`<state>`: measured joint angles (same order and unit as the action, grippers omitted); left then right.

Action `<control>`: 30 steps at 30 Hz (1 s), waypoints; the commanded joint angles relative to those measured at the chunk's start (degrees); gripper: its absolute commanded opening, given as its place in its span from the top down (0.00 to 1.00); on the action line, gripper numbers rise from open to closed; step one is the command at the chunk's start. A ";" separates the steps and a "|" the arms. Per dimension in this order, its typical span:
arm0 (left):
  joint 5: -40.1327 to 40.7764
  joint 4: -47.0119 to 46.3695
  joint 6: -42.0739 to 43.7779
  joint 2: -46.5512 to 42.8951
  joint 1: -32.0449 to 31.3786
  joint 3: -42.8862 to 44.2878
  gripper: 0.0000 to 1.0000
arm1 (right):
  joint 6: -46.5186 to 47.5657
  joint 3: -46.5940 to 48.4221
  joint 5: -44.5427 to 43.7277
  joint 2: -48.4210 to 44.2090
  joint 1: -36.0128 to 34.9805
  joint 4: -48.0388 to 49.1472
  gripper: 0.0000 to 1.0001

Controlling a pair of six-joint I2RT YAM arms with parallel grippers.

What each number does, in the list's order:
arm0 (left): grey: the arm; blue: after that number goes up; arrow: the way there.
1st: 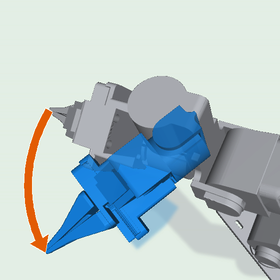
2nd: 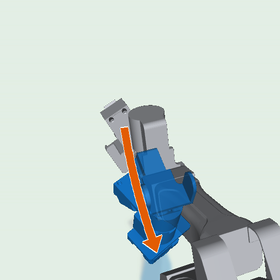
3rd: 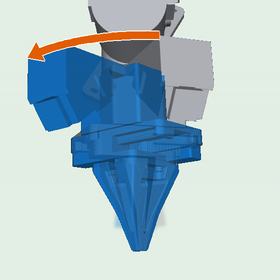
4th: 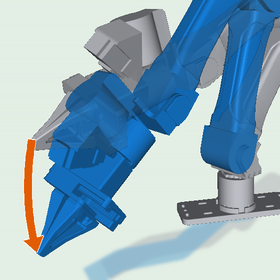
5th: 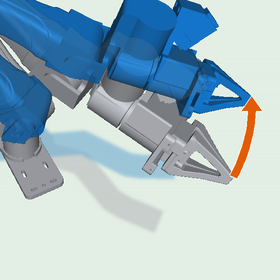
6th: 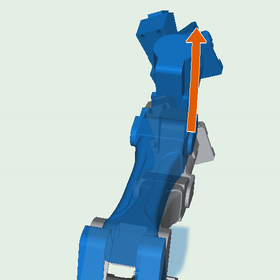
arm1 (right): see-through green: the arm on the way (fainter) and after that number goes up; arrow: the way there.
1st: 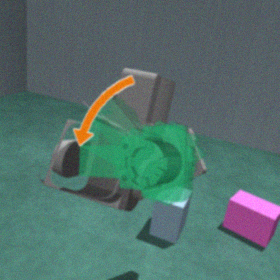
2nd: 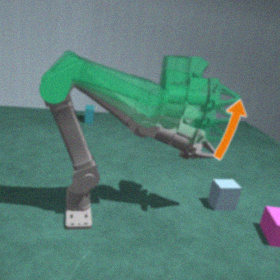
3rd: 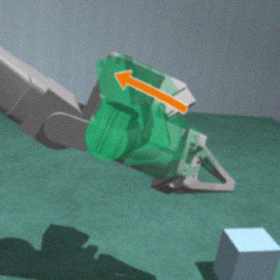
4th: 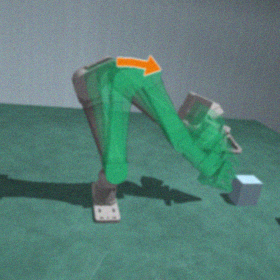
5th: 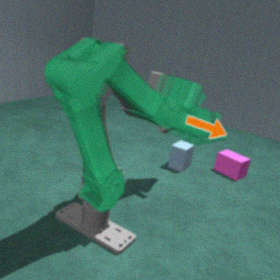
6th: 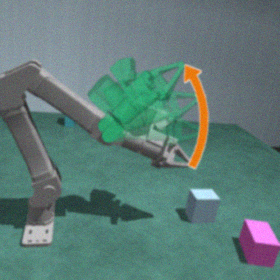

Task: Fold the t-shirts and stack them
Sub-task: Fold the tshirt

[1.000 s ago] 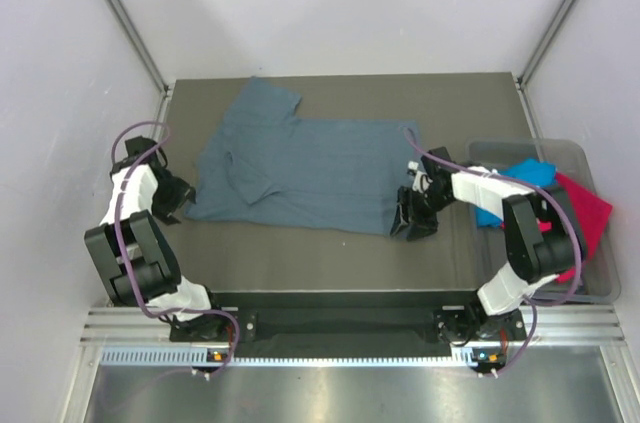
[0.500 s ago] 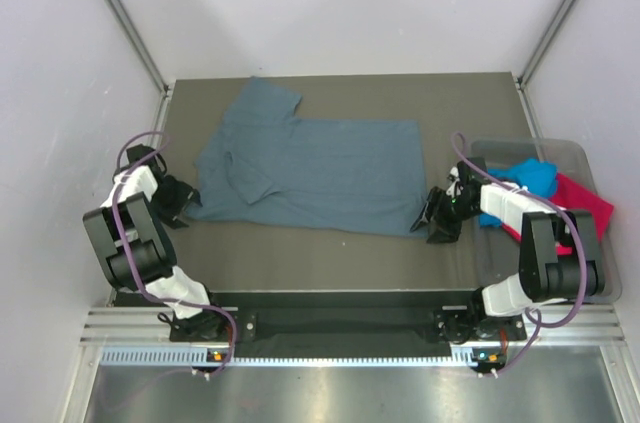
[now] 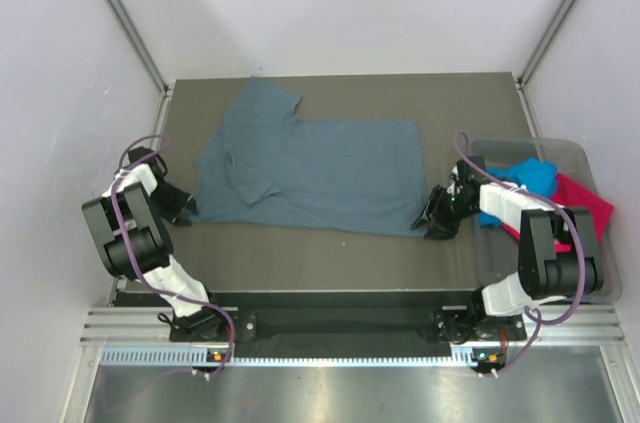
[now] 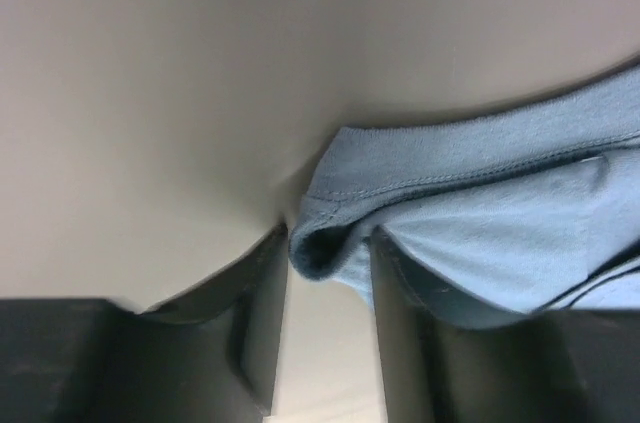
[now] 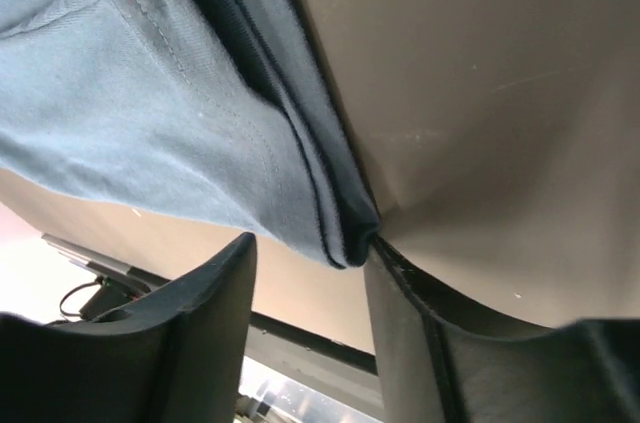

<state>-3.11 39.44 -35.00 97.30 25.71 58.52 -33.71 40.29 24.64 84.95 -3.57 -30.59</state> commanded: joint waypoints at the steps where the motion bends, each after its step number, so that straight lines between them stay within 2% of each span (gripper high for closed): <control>1: 2.59 -1.21 0.90 1.58 0.65 2.03 0.63 | 1.72 0.49 -9.79 3.20 0.50 5.45 0.55; 6: 4.96 -2.17 2.04 3.25 0.65 3.79 0.85 | 3.04 1.80 -11.19 5.05 -0.03 4.75 0.80; 7: 5.92 -2.09 2.31 4.03 0.57 4.23 0.89 | 3.82 2.42 -11.72 5.58 -0.12 3.53 0.89; 8: 6.36 -1.91 2.48 4.30 0.56 5.19 1.00 | 4.09 2.68 -12.42 5.67 -0.12 2.82 0.93; 10: 8.72 -0.95 3.36 4.66 0.56 5.90 1.00 | 4.36 3.12 -15.14 5.49 -0.12 1.33 1.00; 16: 12.17 -0.86 3.10 2.03 1.18 3.27 1.00 | 4.18 2.07 -19.28 4.09 -0.12 -2.54 1.00; 23: 13.13 0.63 0.21 0.27 1.97 0.90 1.00 | 6.46 1.98 -15.96 4.70 -0.12 -2.02 1.00; 24: 14.27 1.25 -0.24 -0.26 2.06 0.81 0.98 | 7.34 2.24 -15.25 4.53 -0.29 -2.63 0.98; 25: 14.80 1.51 -0.59 -2.35 1.97 0.72 0.75 | 7.78 3.12 -15.07 3.66 -0.73 -3.16 0.89; 27: 15.76 2.13 -1.64 -4.82 1.97 0.10 0.54 | 8.84 4.00 -15.24 1.90 -1.87 -4.30 0.75; 28: 16.12 2.31 -1.65 -7.18 1.97 0.10 0.45 | 9.28 4.96 -15.15 -0.03 -2.22 -5.52 0.63; 30: 16.56 4.31 -1.82 -8.96 1.62 1.15 0.43 | 10.77 6.63 -15.50 -1.36 -3.19 -7.46 0.56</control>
<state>7.38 41.89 -35.97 93.86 26.68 58.67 -27.99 44.36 18.39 86.65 -5.76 -34.22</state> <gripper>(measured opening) 0.559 0.407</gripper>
